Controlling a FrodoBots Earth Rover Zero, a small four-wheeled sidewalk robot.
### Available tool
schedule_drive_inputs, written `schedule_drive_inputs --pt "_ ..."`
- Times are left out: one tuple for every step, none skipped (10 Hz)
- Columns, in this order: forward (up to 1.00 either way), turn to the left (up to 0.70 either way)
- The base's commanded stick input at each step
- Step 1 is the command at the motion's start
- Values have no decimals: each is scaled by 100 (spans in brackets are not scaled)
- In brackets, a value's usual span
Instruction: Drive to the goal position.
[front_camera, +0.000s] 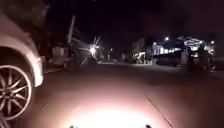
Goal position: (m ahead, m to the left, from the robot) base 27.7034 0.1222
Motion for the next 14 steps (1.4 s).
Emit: schedule_drive_inputs --pt "85 0" --pt "85 0" --pt "85 0" --pt "85 0" --pt "85 0" --pt "85 0" --pt "85 0" --pt "85 0" --pt "85 0" --pt "85 0" --pt "85 0" --pt "85 0" --pt "85 0" --pt "85 0"
